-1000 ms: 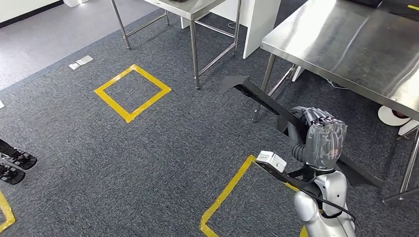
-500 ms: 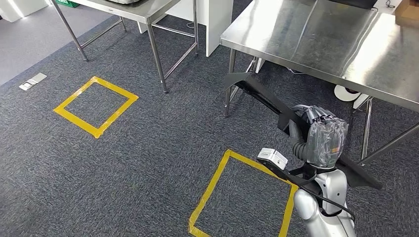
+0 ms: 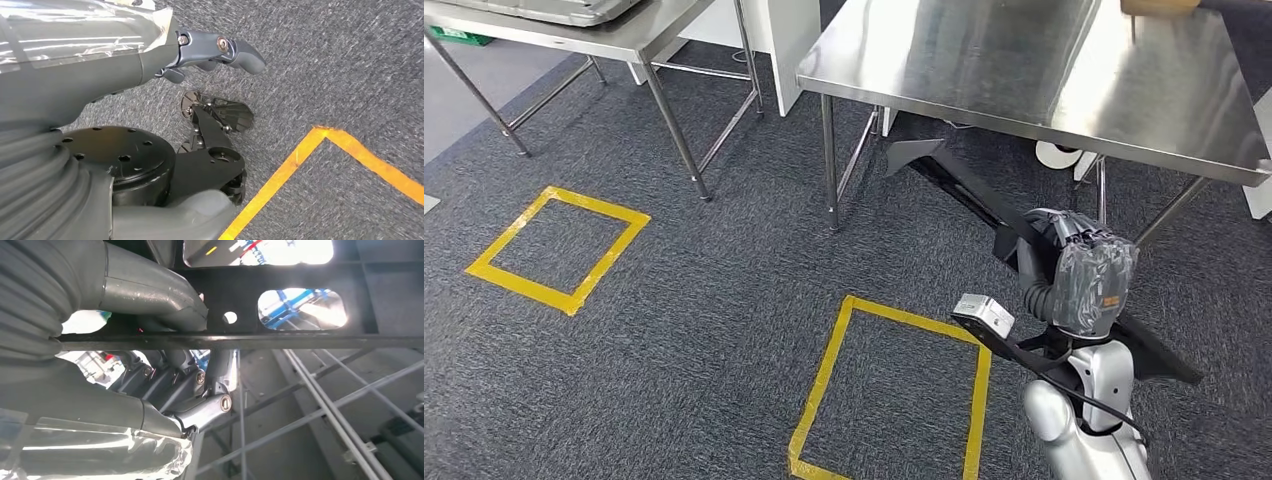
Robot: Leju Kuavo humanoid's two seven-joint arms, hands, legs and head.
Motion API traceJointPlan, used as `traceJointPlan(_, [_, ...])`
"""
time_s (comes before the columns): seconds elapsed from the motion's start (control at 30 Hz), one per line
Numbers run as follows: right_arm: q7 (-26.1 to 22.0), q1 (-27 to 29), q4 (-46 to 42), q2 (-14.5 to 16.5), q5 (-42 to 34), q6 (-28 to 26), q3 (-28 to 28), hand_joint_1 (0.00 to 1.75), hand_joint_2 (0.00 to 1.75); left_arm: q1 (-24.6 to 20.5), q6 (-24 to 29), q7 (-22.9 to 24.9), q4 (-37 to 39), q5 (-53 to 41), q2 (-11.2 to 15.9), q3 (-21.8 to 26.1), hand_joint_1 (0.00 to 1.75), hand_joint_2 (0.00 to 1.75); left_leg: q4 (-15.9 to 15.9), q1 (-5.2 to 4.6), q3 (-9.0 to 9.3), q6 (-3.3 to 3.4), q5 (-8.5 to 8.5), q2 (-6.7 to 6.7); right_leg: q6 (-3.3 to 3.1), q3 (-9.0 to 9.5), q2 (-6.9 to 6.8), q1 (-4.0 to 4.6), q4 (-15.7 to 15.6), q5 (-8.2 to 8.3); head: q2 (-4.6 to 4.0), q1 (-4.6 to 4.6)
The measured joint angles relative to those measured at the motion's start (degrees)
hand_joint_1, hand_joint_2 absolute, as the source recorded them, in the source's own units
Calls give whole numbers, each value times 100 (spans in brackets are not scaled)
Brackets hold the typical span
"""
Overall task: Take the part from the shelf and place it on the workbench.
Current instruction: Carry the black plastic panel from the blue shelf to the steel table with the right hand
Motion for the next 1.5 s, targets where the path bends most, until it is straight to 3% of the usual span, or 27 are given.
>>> traceJointPlan(0.03, [3,-3,2,-8,-1,0,-3,175,175,-5,2,0,-1,-1,1,0,0,175,24,23,1,-32,-34,-43,-33,3,65,-16,-5,8,0,-4])
traceJointPlan(0.1, [8,-20,4,-14,-5,0,-6,175,175,-9,4,1,-1,-6,3,-1,0,175,350,64,-130,-85,-270,-324,-123,18,192,-61,-18,27,0,-24])
traceJointPlan(0.13, [11,-26,6,-13,-8,0,-4,175,175,-5,4,2,0,-10,6,-1,0,175,700,75,-292,-97,-461,-506,-158,19,253,-61,-18,32,0,-35])
traceJointPlan(0.2, [14,-32,16,-10,-16,0,0,175,175,10,4,5,1,-19,13,-2,0,175,1496,77,-698,-100,-789,-666,-203,19,389,-35,-16,36,0,-44])
traceJointPlan(0.23, [15,-32,24,-10,-22,0,2,175,175,16,4,6,1,-24,15,-2,0,175,1714,77,-832,-94,-816,-684,-209,20,470,-22,-15,38,0,-44])
traceJointPlan(0.27, [16,-31,32,-12,-31,0,4,175,175,20,4,7,1,-31,17,-3,0,175,1721,77,-867,-79,-733,-692,-210,24,551,-12,-13,38,0,-44])
traceJointPlan(0.3, [17,-32,37,-13,-39,0,5,175,175,22,3,7,1,-37,17,-3,0,175,1502,77,-790,-56,-546,-711,-209,31,624,-5,-11,38,0,-43])
traceJointPlan(0.37, [18,-38,43,-15,-37,2,9,175,175,19,-3,38,1,-44,26,-3,0,175,712,69,-451,15,-109,-807,-206,42,736,13,-2,38,0,-47])
traceJointPlan(0.4, [19,-48,51,-16,-11,8,11,175,175,12,-9,62,1,-44,31,-3,0,175,384,62,-312,42,21,-850,-198,35,775,26,5,38,0,-46])
traceJointPlan(0.43, [20,-61,64,-18,33,18,12,175,175,3,-20,86,0,-42,34,-3,0,175,186,48,-232,63,77,-881,-181,20,806,33,7,41,0,-47])
traceJointPlan(0.5, [24,-92,99,-25,133,39,21,175,175,-14,-50,98,-1,-34,31,-4,0,175,97,27,-208,93,82,-864,-123,-16,857,42,-12,60,1,-45])
traceJointPlan(0.53, [27,-108,116,-28,167,45,27,175,175,-18,-62,94,-2,-24,26,-4,0,175,62,30,-196,120,112,-842,-93,-40,819,41,1,57,1,-46])
traceJointPlan(0.6, [34,-164,145,-32,197,51,44,175,175,-14,-77,84,-2,-7,18,-3,0,175,-16,49,-169,183,175,-790,-67,-185,584,60,245,-81,0,-21])
traceJointPlan(0.67, [41,-219,174,-31,206,60,63,175,175,1,-81,81,-2,-2,10,-2,0,175,-46,52,-164,211,195,-733,-69,-517,341,38,938,-412,0,10])
traceJointPlan(0.73, [48,-236,209,-32,208,68,79,175,175,12,-81,81,-2,-1,7,-2,0,175,-43,53,-170,211,193,-669,-15,-814,293,-2,1591,-649,0,27])
traceJointPlan(0.77, [50,-236,225,-32,208,70,86,175,175,15,-81,81,-2,-1,7,-2,0,175,-40,58,-170,204,189,-643,42,-812,284,-28,1622,-636,0,30])
traceJointPlan(0.8, [51,-237,237,-33,208,72,93,175,175,16,-81,81,-2,0,5,-2,0,175,-37,64,-168,195,184,-624,104,-717,272,-52,1467,-557,0,34])
traceJointPlan(0.87, [53,-243,246,-32,208,70,105,175,175,14,-82,81,-2,0,2,-2,0,175,-23,81,-156,161,166,-600,220,-329,224,-101,769,-295,0,33])
traceJointPlan(0.93, [54,-262,254,-32,208,70,112,175,175,13,-84,81,-2,0,5,-2,0,175,5,69,-156,108,138,-585,254,-17,163,-102,215,-143,0,40])
traceJointPlan(1.07, [55,-277,260,-31,208,71,115,175,175,13,-84,81,-2,0,8,-2,0,175,26,45,-165,70,118,-578,238,97,138,-77,40,-114,0,45])
traceJointPlan(1.17, [73,-301,280,-26,225,72,130,175,175,10,-104,74,-1,-6,33,-3,0,175,-36,18,-132,176,150,-579,139,139,197,-127,-74,-40,0,4])
traceJointPlan(1.23, [101,-330,294,-30,272,75,134,175,175,5,-146,65,-3,-34,38,-5,0,175,-449,47,120,289,299,-552,84,157,211,-147,-121,-13,0,-27])
traceJointPlan(1.3, [129,-358,304,-49,319,80,132,175,175,-1,-182,63,-5,-62,29,-7,0,175,-855,126,371,337,465,-511,43,-24,219,-113,228,-147,0,-34])
traceJointPlan(1.33, [144,-369,311,-65,340,85,129,175,175,-5,-200,69,-4,-71,32,-7,0,175,-911,156,408,314,485,-504,47,-201,229,-118,540,-262,0,-30])
traceJointPlan(1.4, [175,-365,333,-106,383,96,116,175,175,-1,-228,83,-4,-92,24,-9,0,175,-900,238,416,178,461,-494,128,-509,229,-186,1044,-386,0,-23])
traceJointPlan(1.43, [184,-362,348,-121,407,108,110,175,175,5,-242,89,-4,-100,18,-10,0,175,-861,293,411,93,423,-496,209,-546,224,-235,1057,-342,0,-24])
traceJointPlan(1.5, [199,-378,381,-133,455,158,103,175,175,12,-259,90,-4,-105,18,-11,0,175,-655,436,363,-126,291,-494,451,-322,185,-355,544,-80,0,-23])
